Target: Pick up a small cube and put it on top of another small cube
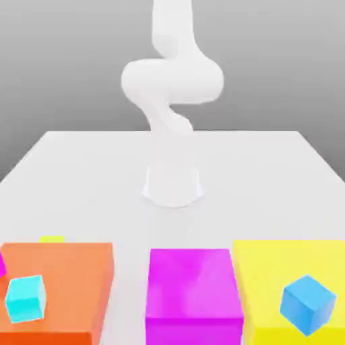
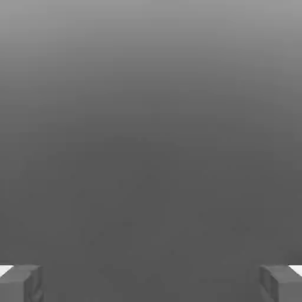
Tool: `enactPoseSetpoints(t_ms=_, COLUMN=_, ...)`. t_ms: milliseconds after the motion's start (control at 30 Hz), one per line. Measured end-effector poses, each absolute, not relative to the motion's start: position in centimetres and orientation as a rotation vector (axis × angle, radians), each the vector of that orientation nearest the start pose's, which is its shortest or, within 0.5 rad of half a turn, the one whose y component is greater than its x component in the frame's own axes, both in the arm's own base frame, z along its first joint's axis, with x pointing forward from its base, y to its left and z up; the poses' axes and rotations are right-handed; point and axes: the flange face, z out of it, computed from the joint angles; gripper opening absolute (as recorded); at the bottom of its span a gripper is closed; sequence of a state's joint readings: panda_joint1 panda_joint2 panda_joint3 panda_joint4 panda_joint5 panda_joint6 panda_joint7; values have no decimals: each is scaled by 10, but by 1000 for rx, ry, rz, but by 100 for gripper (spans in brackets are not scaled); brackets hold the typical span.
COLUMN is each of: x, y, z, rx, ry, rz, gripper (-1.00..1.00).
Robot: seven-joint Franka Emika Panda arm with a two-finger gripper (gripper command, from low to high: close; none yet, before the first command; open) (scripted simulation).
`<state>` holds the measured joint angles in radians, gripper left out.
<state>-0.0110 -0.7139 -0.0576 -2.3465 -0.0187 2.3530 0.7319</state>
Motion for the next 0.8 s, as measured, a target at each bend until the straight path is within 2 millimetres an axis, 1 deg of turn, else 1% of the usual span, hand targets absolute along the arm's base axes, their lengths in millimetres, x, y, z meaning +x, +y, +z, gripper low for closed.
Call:
enactPoseSetpoints(t_ms=67, x=402, y=-65, z=614, rx=-2584, ry=1071, rz=-887, gripper=0)
enactPoseSetpoints(t_ms=167, x=421, y=-109, z=545, rx=-2670, ry=1096, rz=-775, gripper=0)
enactPoseSetpoints(t_ms=233, x=424, y=-137, z=499, rx=-2721, ry=1111, rz=-696, gripper=0)
enactPoseSetpoints(t_ms=333, x=417, y=-177, z=429, rx=-2787, ry=1131, rz=-567, gripper=0)
enactPoseSetpoints(t_ms=400, x=405, y=-201, z=384, rx=-2824, ry=1141, rz=-476, gripper=0)
enactPoseSetpoints(t_ms=467, x=387, y=-222, z=339, rx=-2855, ry=1149, rz=-381, gripper=0)
enactPoseSetpoints(t_ms=567, x=351, y=-248, z=277, rx=-2891, ry=1158, rz=-233, gripper=0)
enactPoseSetpoints(t_ms=600, x=332, y=-260, z=257, rx=-2892, ry=1183, rz=-182, gripper=0)
enactPoseSetpoints(t_ms=667, x=303, y=-268, z=220, rx=-2910, ry=1171, rz=-79, gripper=0)
enactPoseSetpoints(t_ms=700, x=290, y=-271, z=205, rx=-2913, ry=1172, rz=-40, gripper=0)
enactPoseSetpoints(t_ms=733, x=285, y=-273, z=193, rx=-2918, ry=1167, rz=-21, gripper=0)
enactPoseSetpoints(t_ms=800, x=281, y=-274, z=172, rx=-2924, ry=1162, rz=-7, gripper=0)
